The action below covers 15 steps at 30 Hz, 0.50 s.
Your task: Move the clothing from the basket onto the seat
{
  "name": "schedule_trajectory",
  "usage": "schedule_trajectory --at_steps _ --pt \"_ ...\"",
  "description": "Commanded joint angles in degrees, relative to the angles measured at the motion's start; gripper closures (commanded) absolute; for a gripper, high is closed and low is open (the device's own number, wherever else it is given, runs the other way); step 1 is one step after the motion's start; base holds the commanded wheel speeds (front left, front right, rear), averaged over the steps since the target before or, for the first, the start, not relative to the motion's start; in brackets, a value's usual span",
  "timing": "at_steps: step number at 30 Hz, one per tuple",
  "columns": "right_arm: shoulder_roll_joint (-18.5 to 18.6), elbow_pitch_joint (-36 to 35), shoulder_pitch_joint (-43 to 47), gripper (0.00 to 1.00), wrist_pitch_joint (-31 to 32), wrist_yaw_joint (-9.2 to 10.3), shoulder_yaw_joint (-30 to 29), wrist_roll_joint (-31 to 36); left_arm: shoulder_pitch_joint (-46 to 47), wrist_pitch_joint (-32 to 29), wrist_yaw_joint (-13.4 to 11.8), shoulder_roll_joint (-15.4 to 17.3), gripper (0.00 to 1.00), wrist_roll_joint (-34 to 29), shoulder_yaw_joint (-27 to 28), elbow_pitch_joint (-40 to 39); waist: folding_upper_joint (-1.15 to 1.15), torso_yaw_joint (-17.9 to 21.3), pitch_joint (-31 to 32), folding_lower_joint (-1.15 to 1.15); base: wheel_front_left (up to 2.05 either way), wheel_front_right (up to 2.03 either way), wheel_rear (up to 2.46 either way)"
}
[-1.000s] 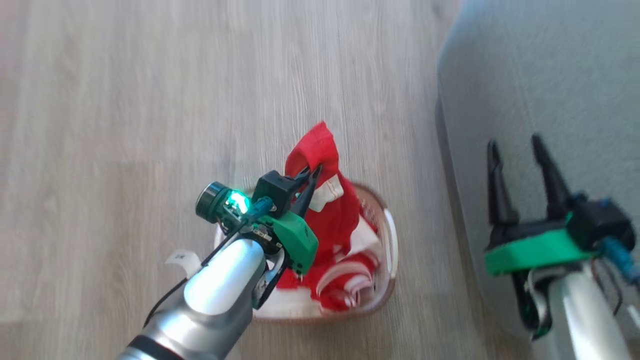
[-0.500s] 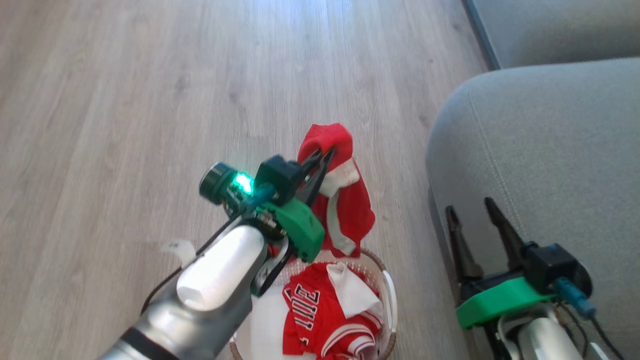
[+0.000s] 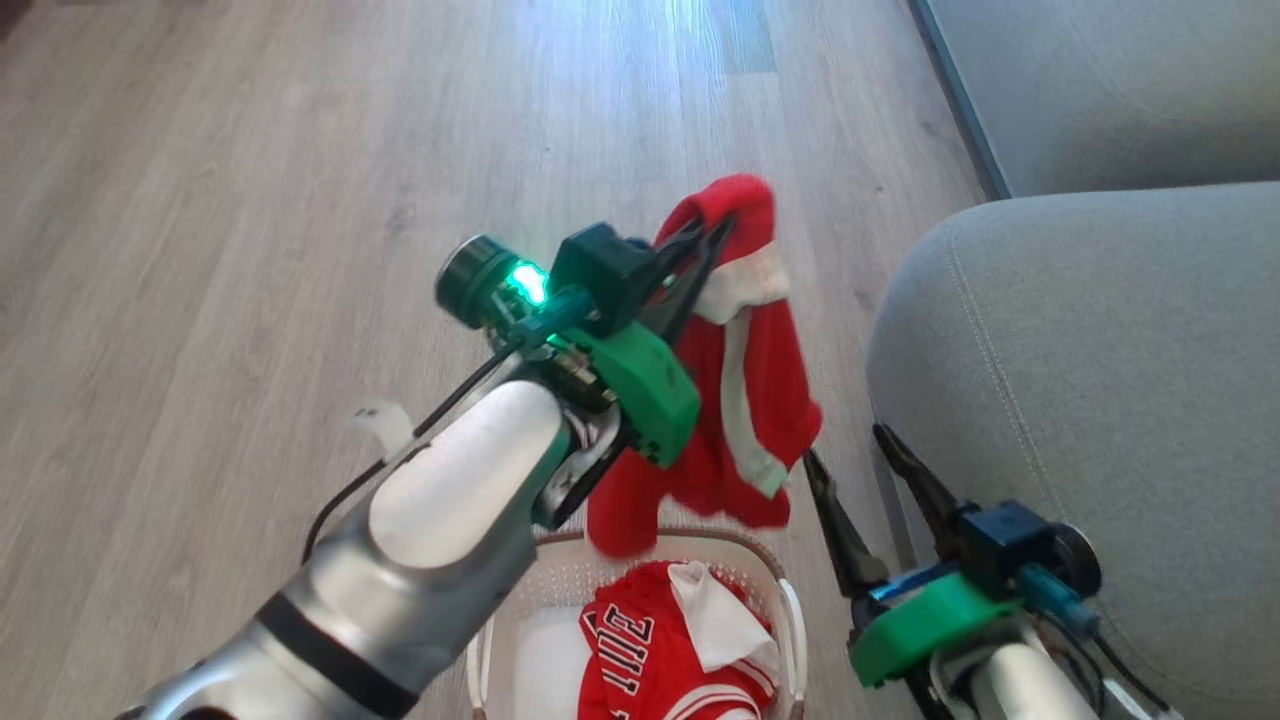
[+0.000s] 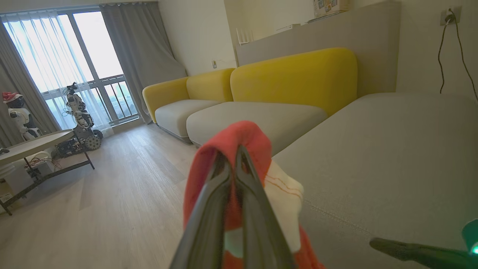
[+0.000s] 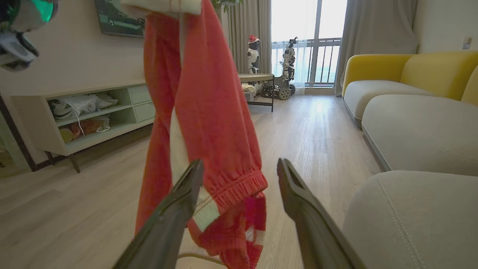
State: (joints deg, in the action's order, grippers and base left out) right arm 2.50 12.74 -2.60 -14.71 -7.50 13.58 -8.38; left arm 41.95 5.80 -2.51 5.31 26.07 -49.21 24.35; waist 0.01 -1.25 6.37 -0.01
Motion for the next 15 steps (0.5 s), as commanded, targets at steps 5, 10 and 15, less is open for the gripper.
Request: schedule_trajectory --at_steps 5,10,15 --pt "0.38 2.1 -8.88 0.0 -0.29 0.01 2.77 2.5 4.89 -0.02 -0.47 -0.84 1.0 1.07 1.55 -3.04 -0.01 -0.81 0.87 0.01 0.0 0.0 0.0" --pt "0.38 5.99 -12.77 0.0 -0.29 0.01 5.16 2.43 5.09 -0.06 -0.76 -1.38 1.0 1.6 0.92 -3.45 -0.01 -1.36 1.15 0.01 0.0 0.0 0.0" --pt "0.38 10.34 -15.96 0.0 -0.29 0.01 9.61 0.22 5.38 -0.07 -1.04 -1.86 1.0 2.21 -0.15 -3.59 -0.01 -2.36 1.18 0.01 0.0 0.0 0.0"
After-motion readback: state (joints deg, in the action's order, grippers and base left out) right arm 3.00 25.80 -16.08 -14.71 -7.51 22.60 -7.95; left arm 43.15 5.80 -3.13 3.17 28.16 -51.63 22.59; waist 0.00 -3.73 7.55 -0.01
